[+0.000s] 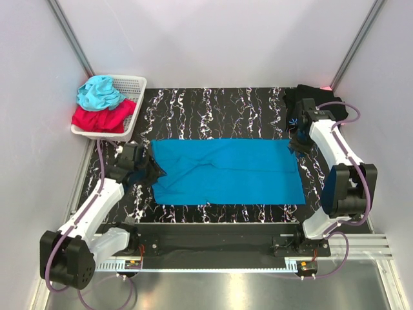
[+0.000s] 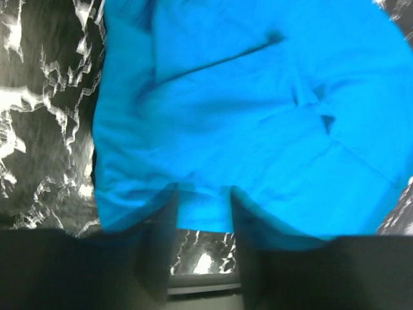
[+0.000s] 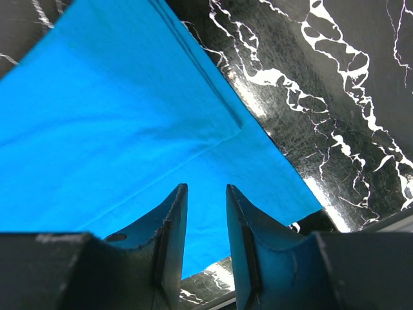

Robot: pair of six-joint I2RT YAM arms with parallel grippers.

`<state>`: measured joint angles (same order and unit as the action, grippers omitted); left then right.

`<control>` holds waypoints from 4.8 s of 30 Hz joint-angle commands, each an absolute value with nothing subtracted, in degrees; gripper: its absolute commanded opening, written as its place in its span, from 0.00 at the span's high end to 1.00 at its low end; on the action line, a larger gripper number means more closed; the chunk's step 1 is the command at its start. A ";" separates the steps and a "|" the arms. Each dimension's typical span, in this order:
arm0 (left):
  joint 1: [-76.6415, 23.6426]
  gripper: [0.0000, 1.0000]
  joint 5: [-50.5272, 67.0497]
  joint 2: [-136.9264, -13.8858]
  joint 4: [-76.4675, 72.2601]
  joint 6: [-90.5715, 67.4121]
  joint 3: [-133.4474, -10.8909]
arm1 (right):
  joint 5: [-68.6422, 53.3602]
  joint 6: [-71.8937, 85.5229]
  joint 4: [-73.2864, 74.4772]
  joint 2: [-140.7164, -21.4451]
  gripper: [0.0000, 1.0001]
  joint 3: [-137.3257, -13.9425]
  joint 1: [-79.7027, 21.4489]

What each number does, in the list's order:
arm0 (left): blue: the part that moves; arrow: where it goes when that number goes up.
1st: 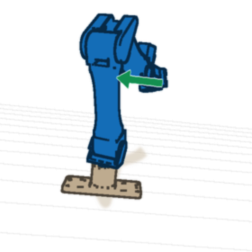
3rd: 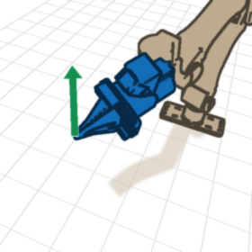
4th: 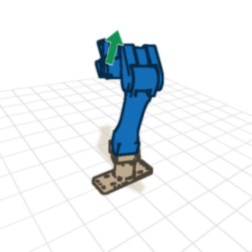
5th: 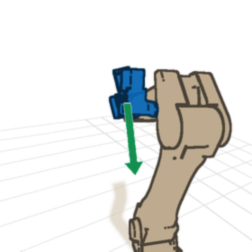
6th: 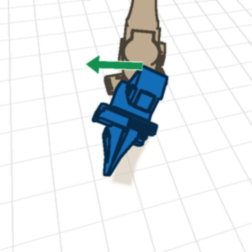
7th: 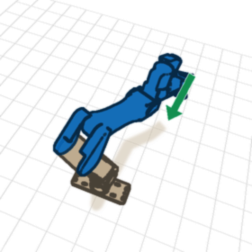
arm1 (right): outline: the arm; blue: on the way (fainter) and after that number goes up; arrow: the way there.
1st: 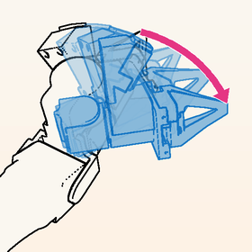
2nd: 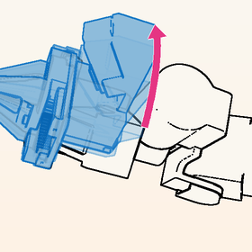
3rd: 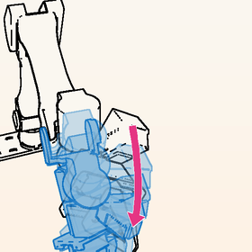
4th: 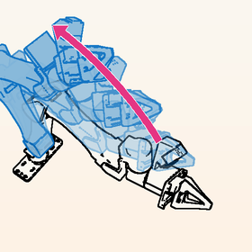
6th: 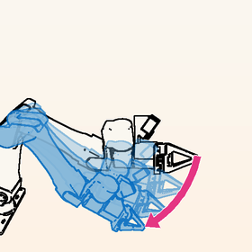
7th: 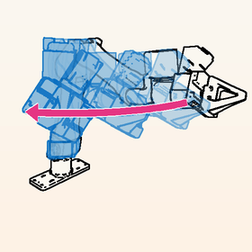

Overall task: Fold and stack the t-shirts
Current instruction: Fold the tshirt

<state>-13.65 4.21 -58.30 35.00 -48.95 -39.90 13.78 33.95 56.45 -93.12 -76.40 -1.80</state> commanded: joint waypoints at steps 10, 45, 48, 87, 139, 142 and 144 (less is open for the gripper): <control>-14.59 0.38 3.69 -55.10 33.58 -48.87 -40.25 | 10.72 32.96 55.46 -90.61 0.64 -80.33 -4.38; -14.41 0.59 13.64 -99.31 21.53 -42.01 -65.13 | 1.49 26.63 43.59 -105.12 0.71 -91.67 -29.44; -14.50 0.57 12.14 -100.45 22.58 -42.36 -65.30 | 2.02 26.98 43.94 -104.15 0.71 -91.49 -29.44; -38.14 0.21 0.19 -70.93 28.74 -57.56 -37.80 | 8.09 27.87 49.39 -104.59 0.70 -96.15 -29.53; -16.52 0.41 0.97 -107.75 32.78 -45.44 -73.83 | 7.74 27.78 46.76 -116.10 0.64 -85.61 -7.91; -16.26 0.41 0.18 -108.63 32.96 -46.32 -73.65 | 7.47 27.25 46.85 -116.89 0.63 -85.78 -7.73; -15.82 0.41 0.18 -109.16 33.40 -46.58 -74.00 | 6.25 26.90 46.93 -117.68 0.62 -86.04 -7.39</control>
<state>-16.56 -0.01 -108.25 33.19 -45.78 -72.31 7.81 28.08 47.44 -116.55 -83.99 -8.03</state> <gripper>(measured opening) 0.592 0.376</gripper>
